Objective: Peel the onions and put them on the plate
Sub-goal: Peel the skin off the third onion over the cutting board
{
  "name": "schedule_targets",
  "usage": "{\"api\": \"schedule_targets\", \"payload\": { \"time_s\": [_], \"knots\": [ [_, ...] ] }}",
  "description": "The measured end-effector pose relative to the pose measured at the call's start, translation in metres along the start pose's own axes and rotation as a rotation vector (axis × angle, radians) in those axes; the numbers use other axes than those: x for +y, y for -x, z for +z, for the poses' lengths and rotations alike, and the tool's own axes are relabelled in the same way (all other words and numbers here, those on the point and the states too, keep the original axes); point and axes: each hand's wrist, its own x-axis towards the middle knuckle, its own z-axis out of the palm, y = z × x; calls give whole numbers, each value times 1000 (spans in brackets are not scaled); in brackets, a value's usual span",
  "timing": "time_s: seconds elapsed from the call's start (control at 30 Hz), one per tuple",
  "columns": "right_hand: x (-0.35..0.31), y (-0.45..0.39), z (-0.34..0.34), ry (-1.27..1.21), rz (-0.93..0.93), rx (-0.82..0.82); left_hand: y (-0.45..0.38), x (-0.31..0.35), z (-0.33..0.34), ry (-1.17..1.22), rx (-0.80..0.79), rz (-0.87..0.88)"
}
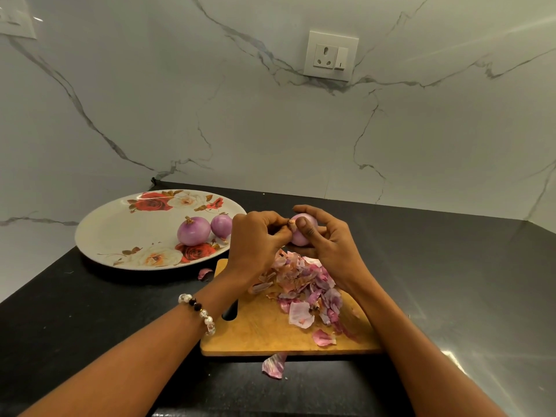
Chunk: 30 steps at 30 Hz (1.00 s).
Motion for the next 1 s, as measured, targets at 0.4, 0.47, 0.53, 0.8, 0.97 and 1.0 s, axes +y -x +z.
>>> {"api": "schedule_targets", "payload": {
  "time_s": [0.4,0.47,0.53,0.8,0.97,1.0],
  "knots": [
    [-5,-3,-4,-69,24,38,-1,3,1,111,-20,-47],
    [-5,-2,-3,-48,10,20,-2,2,0,91,-6,-47],
    [-4,-1,-1,-32,-3,10,-2,1,-1,68,12,-30],
    [-3,-1,7,-27,-39,39,1,1,4,-79,138,105],
    [1,-2,11,38,-87,42,0,-1,4,-193,150,151],
    [2,-3,11,47,-99,48,-1,-2,5,-209,155,153]
  ]
}}
